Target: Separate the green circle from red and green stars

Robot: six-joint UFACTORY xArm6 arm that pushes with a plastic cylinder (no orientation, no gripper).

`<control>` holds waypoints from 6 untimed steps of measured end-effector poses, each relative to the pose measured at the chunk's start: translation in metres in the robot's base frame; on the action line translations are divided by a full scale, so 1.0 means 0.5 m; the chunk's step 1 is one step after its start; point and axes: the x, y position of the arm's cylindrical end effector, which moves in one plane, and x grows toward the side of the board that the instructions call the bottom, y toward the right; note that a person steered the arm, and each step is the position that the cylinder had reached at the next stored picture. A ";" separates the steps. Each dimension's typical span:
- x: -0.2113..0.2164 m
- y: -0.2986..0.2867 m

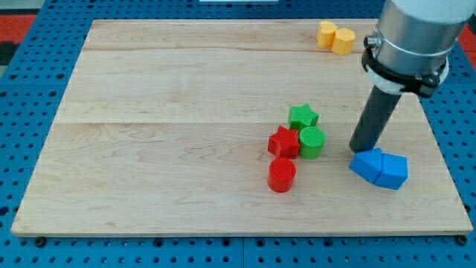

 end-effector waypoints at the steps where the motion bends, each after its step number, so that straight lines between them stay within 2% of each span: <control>1: 0.024 -0.042; 3: -0.016 -0.109; 4: -0.060 -0.183; 6: -0.152 -0.251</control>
